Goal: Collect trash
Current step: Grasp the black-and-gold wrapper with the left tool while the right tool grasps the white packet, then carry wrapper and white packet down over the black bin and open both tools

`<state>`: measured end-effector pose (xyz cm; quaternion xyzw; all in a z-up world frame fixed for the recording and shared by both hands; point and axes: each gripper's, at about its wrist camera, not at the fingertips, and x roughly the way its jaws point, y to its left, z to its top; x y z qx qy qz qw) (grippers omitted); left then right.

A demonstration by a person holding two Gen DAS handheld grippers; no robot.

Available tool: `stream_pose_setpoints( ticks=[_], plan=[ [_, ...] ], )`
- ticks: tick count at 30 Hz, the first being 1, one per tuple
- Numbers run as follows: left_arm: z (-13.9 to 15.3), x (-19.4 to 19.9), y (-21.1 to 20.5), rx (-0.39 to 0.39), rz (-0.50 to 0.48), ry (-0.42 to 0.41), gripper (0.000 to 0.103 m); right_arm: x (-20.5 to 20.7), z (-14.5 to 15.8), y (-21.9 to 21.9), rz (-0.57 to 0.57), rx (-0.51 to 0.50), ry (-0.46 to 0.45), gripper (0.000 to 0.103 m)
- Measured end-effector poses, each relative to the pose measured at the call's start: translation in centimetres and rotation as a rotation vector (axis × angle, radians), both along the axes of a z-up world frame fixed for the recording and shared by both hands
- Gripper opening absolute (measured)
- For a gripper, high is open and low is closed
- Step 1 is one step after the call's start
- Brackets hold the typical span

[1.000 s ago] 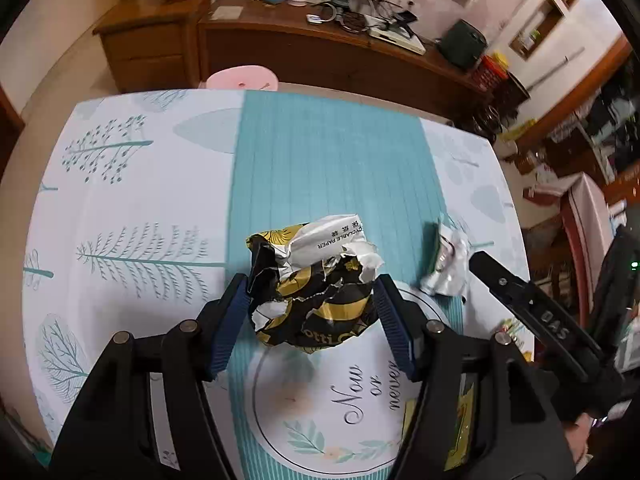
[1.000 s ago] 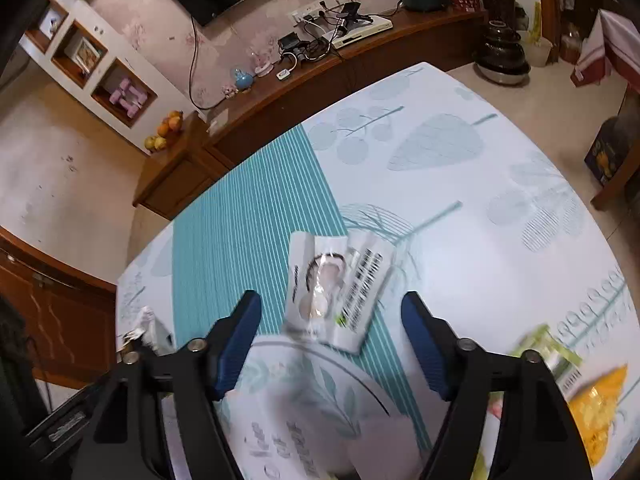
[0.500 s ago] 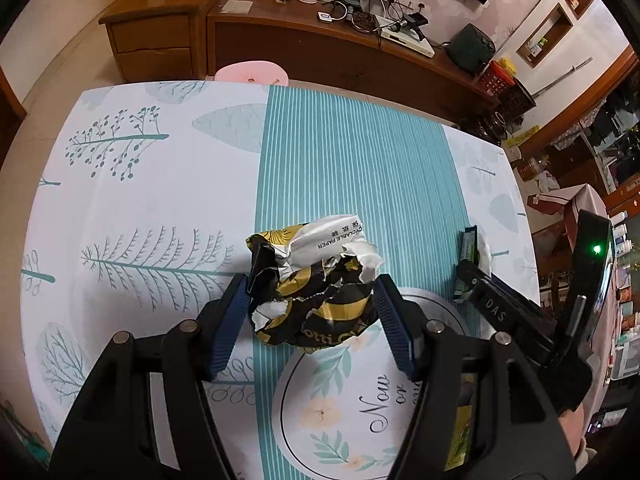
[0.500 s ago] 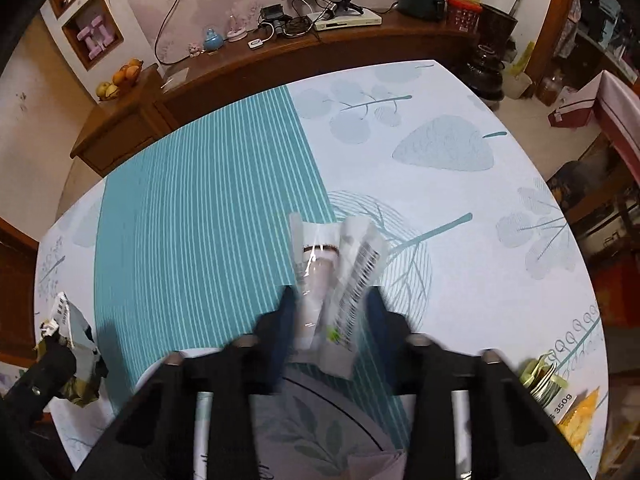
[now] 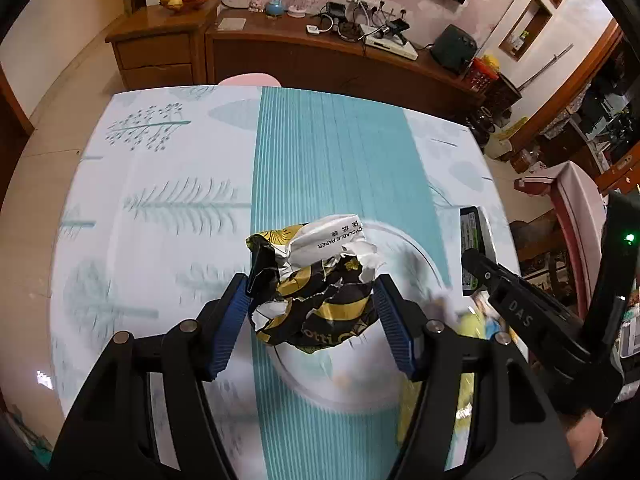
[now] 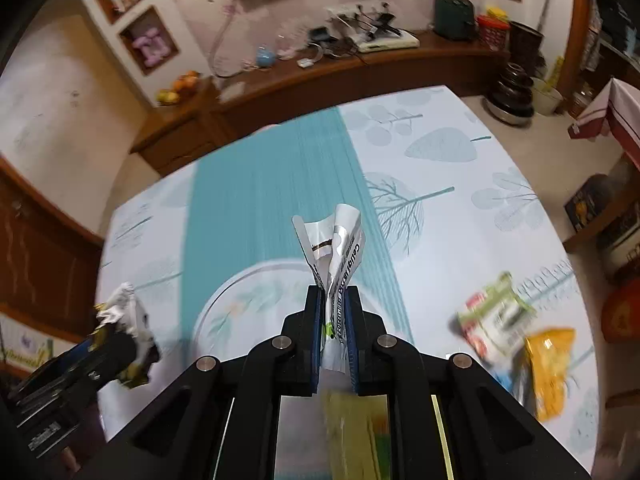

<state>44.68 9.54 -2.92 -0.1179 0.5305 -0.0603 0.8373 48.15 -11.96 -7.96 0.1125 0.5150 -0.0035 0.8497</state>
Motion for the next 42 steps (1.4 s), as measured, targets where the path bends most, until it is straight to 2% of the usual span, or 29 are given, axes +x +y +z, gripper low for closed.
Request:
stream_pose_setpoints(
  ticks=[4,10,16,21,25,33,38,42],
  plan=[
    [2.5,-5.4,-0.6,0.003,0.016,-0.032,0.061,-5.8,2.9,-0.1,0.062,0.014,-0.039,0.011],
    [5.7,-16.2,-1.9,-0.011,0.079,-0.076,0.061,-16.6,6.4,-0.9,0.167,0.019,-0.088,0.011],
    [6.7,-27.2,-4.4,-0.002,0.125,-0.111,0.061,-28.0,8.4,-3.2,0.253,0.031,-0.126,0.011],
    [6.6,-35.6,-6.8,0.012,0.142,-0.104,0.061,-36.9,8.7,-5.3,0.313,0.044,-0.115,0.011],
    [6.1,-41.8,-8.3,0.029,0.138,-0.083,0.061,-43.0,8.0,-6.7,0.345,0.065,-0.084,0.011],
    [4.4,-49.6,-10.6,0.075,0.074,-0.013,0.061,-52.1,5.2,-7.6,0.377,0.117,0.017,0.011],
    [2.4,-51.2,-11.3,0.078,0.049,0.043,0.061,-55.1,2.3,-7.4,0.386,0.141,0.083,0.011],
    [0.2,-51.3,-11.4,0.09,0.021,0.068,0.061,-55.7,-0.7,-7.4,0.366,0.163,0.136,0.011]
  ],
)
